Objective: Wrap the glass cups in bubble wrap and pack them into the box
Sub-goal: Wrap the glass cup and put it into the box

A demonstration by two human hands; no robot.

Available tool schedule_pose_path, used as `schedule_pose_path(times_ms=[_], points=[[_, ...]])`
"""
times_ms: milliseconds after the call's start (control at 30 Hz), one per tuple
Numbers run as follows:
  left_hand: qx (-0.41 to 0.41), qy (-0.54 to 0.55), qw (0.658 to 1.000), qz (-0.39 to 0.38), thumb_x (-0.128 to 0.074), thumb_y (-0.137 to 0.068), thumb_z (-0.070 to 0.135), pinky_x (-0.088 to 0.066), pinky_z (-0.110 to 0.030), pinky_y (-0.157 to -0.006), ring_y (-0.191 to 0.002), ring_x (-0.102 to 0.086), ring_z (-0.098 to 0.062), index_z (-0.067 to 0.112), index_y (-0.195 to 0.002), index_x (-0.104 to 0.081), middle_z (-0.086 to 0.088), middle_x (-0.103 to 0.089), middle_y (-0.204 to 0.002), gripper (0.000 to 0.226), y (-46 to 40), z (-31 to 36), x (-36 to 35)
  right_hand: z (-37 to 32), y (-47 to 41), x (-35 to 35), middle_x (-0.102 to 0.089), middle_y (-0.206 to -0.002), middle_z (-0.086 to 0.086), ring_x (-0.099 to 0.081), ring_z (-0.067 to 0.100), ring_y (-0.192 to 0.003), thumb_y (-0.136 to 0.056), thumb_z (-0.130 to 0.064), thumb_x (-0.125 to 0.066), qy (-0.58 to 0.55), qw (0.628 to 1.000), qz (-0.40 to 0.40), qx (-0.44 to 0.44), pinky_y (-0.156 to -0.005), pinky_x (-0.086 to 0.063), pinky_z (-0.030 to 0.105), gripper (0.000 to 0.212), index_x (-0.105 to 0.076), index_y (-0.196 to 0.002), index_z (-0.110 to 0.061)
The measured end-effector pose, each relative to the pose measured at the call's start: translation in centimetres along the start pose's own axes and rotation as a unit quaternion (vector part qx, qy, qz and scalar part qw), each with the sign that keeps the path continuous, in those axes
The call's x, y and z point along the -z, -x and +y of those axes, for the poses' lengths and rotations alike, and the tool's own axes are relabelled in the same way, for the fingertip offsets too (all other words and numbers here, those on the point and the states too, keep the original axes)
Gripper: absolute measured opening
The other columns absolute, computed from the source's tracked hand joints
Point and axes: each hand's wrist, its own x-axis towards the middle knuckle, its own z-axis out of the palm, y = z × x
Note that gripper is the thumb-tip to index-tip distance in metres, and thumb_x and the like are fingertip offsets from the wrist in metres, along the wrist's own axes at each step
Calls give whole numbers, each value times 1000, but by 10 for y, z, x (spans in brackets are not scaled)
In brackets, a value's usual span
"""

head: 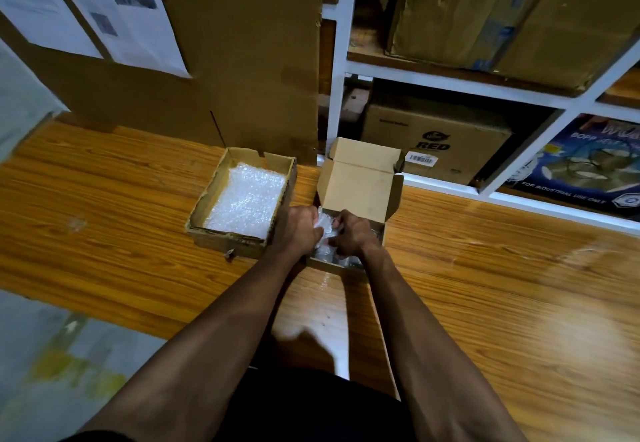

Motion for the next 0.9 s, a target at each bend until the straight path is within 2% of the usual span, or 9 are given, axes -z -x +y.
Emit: schedule_pose_path(times_ms=[100, 200, 267, 367, 433, 633, 733, 900], points=[[-30, -19, 999, -2, -78, -90, 31, -51, -35, -75, -94, -66, -29, 18, -97, -65, -8, -70, -100, 19, 1, 1, -3, 4, 0, -2, -62, -115, 14, -71, 30, -90, -83, -12, -85, -15, 1000, 10, 0, -64, -66, 44, 41, -57, -112, -17], [-40, -39, 998, -6, -76, -91, 30, -55, -40, -82, -99, -67, -32, 21, -102, -62, -8, -71, -106, 20, 3, 5, -7, 4, 2, -2, -62, -114, 14, -72, 31, -87, -81, -13, -87, -5, 1000, 16, 4, -60, -65, 41, 43, -56, -111, -19], [-47, -52, 998, -4, -74, -91, 25, -55, -42, -81, -100, -69, -34, 20, -108, -59, -9, -70, -107, 22, 4, 8, -10, 5, 2, -1, -62, -113, 13, -73, 30, -84, -82, -11, -86, -10, 1000, 15, 1, -56, -64, 36, 42, -56, -109, -21], [-55, -73, 996, -10, -71, -93, 14, -54, -43, -75, -96, -70, -37, 15, -126, -52, -15, -71, -106, 38, 4, 12, -16, 8, 2, -1, -65, -110, 15, -74, 29, -81, -83, -8, -86, -28, 999, 15, -2, -56, -64, 37, 40, -56, -107, -19], [-65, -78, 995, -16, -70, -93, 11, -54, -44, -75, -96, -70, -38, 15, -130, -50, -15, -70, -108, 43, 3, 15, -19, 12, 4, -1, -65, -109, 15, -75, 28, -78, -83, -7, -85, -30, 999, 18, 0, -56, -64, 37, 39, -56, -107, -18], [-75, -64, 995, -23, -62, -94, 34, -57, -42, -81, -99, -65, -34, 17, -115, -64, -12, -64, -110, 27, 4, 7, -12, 13, 2, 1, -65, -109, 16, -74, 26, -75, -82, -4, -84, -41, 999, 20, -3, -56, -64, 38, 37, -56, -99, -22], [-82, -71, 994, -19, -60, -96, 29, -54, -40, -82, -100, -65, -33, 13, -108, -71, -13, -65, -110, 23, 4, 0, -11, 11, 3, 1, -65, -111, 14, -75, 25, -77, -84, -6, -85, -64, 998, 11, -6, -59, -65, 38, 36, -56, -101, -20], [-78, -145, 986, -8, -65, -99, 26, -44, -32, -69, -96, -69, -27, 17, -96, -74, -7, -69, -101, 12, 8, 8, -8, 13, 4, 0, -68, -106, 14, -76, 26, -75, -85, -8, -84, -77, 997, 12, -3, -67, -66, 48, 35, -57, -105, -18]])
